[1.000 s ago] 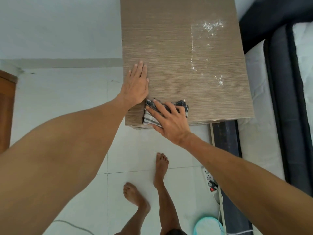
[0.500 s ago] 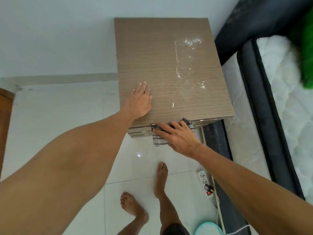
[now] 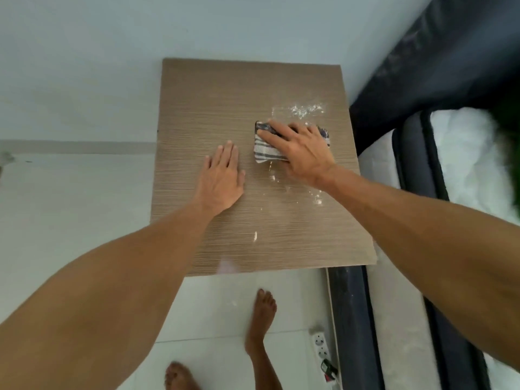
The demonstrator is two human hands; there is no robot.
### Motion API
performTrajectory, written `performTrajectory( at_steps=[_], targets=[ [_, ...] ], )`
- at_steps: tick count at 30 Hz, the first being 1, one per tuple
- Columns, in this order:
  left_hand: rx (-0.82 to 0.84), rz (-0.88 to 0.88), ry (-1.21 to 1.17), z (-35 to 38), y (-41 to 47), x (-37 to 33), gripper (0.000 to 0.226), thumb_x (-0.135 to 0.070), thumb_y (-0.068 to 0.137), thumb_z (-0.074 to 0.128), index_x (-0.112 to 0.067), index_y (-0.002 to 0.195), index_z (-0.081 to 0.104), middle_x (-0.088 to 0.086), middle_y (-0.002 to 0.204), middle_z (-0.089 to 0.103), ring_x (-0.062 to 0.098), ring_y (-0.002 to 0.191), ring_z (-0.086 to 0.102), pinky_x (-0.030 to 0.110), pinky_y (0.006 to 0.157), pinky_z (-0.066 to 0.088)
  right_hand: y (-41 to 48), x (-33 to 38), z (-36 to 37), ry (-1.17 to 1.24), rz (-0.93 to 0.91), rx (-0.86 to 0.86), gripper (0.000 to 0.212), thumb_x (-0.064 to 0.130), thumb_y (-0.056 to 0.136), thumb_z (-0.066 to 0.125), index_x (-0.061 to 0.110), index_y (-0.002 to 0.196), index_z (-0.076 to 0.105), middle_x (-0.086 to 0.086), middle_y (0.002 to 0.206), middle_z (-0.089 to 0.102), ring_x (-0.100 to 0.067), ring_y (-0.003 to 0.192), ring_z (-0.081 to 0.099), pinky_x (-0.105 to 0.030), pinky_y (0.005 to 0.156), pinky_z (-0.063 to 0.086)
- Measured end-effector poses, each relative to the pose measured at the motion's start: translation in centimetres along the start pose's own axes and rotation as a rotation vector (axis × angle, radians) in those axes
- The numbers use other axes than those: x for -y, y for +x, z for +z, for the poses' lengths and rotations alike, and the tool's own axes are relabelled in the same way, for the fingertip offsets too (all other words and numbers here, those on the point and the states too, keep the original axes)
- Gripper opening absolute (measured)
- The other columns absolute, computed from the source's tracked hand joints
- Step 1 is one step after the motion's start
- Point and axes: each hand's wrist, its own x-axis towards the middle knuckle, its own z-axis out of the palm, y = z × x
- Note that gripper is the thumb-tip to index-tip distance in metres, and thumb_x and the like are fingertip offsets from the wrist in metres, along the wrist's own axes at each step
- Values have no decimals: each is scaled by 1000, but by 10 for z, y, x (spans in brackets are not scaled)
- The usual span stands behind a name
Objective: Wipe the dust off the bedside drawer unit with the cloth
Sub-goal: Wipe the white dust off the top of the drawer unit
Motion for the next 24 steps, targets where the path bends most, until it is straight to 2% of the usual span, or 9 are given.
performTrajectory(
  at_steps=[5, 9, 11, 13, 14, 16, 19, 21, 24],
  targets=[
    [-78, -56, 1, 10, 38, -11, 59, -36, 101, 12, -10, 154, 5, 7, 163, 2, 25, 150, 3, 48, 121, 8, 73, -62, 15, 26, 16, -68, 68, 24, 88, 64, 28, 149, 36, -7, 153, 38, -34, 121, 47, -49, 101, 37],
    [-132, -90, 32, 18, 40, -13, 58, -36, 101, 9, -12, 154, 5, 5, 163, 3, 23, 150, 3, 47, 121, 7, 130, -95, 27, 25, 17, -42, 64, 24, 89, 60, 28, 148, 35, -8, 154, 34, -35, 127, 42, -50, 103, 35],
    [-138, -91, 29, 18, 42, -11, 58, -36, 101, 9, -12, 154, 5, 4, 163, 3, 22, 150, 3, 47, 121, 7, 150, -105, 32, 14, 18, 27, 62, 41, 91, 55, 30, 148, 34, -9, 156, 28, -36, 131, 37, -51, 106, 31],
    [-146, -88, 36, 18, 43, -10, 58, -35, 101, 9, -12, 154, 5, 4, 163, 2, 22, 150, 2, 47, 121, 8, 163, -111, 34, 26, 2, 107, 64, 64, 92, 35, 34, 148, 35, -7, 158, 23, -34, 136, 32, -51, 109, 27],
    [-148, -89, 38, 18, 43, -10, 58, -35, 101, 10, -12, 154, 5, 5, 163, 2, 22, 150, 2, 47, 121, 8, 168, -112, 35, 50, -3, 129, 66, 69, 92, 25, 36, 148, 35, -6, 158, 22, -32, 139, 29, -52, 110, 25],
    [-146, -91, 42, 19, 43, -10, 57, -34, 101, 10, -12, 154, 5, 5, 163, 3, 22, 150, 2, 47, 121, 7, 172, -115, 38, 87, -3, 150, 67, 70, 92, 14, 40, 149, 32, -2, 161, 18, -28, 144, 21, -54, 113, 20],
    [-141, -92, 36, 19, 44, -10, 57, -33, 102, 12, -12, 154, 5, 5, 163, 3, 22, 150, 3, 47, 121, 7, 168, -112, 53, 112, 41, 169, 68, 74, 90, 6, 47, 152, 16, 1, 165, 3, -25, 151, 6, -61, 116, 7],
    [-143, -93, 32, 20, 44, -10, 57, -33, 102, 13, -11, 154, 5, 5, 163, 4, 22, 150, 3, 47, 121, 7, 164, -107, 60, 140, 114, 168, 66, 75, 90, 5, 51, 151, 9, 1, 165, -5, -31, 151, -2, -63, 116, 0],
    [-145, -87, 32, 19, 43, -10, 56, -33, 102, 12, -12, 153, 4, 6, 163, 3, 23, 150, 3, 47, 121, 6, 155, -93, 60, 162, 202, 181, 63, 72, 91, 6, 52, 151, 7, -3, 165, -9, -40, 149, -6, -64, 115, -2]
  ],
)
